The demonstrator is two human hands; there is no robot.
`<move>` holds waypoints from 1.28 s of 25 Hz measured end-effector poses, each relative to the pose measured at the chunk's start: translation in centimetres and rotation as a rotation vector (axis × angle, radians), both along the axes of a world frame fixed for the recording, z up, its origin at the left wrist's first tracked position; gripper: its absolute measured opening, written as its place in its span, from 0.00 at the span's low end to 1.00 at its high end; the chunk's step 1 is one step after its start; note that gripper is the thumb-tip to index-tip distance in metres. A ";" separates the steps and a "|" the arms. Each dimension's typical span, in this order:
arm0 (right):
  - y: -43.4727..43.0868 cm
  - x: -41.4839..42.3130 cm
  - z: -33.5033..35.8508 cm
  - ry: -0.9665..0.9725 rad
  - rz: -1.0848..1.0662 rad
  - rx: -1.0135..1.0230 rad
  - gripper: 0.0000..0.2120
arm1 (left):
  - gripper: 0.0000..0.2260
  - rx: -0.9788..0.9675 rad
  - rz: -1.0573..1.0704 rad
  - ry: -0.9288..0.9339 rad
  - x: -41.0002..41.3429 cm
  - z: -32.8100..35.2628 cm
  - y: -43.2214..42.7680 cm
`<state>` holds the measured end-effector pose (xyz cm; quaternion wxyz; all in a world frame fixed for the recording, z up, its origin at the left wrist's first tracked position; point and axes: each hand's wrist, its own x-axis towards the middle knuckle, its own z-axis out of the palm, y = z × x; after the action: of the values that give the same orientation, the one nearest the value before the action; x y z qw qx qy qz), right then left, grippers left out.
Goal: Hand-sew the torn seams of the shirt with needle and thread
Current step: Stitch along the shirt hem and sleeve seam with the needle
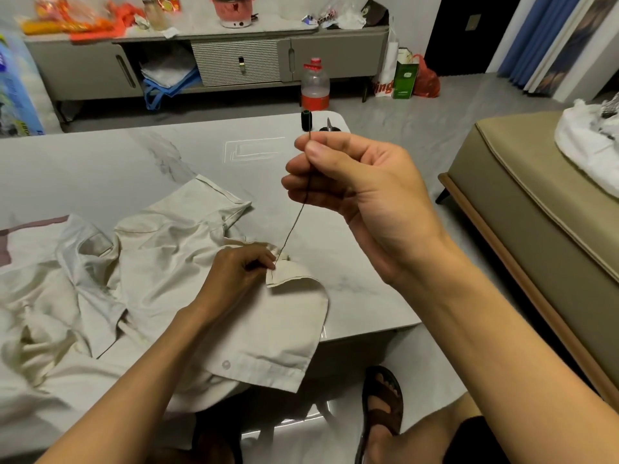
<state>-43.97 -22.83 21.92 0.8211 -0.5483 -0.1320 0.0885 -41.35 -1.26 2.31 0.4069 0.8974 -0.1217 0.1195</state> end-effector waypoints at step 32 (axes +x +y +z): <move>1.6 4.7 -14.7 -0.207 0.116 -1.055 0.10 | 0.14 -0.515 0.198 0.569 -1.4 2.2 -0.6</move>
<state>-39.30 -21.24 7.25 0.4108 -0.8838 -0.1798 0.1334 -42.72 -1.89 4.52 0.6225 0.7707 0.1169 -0.0689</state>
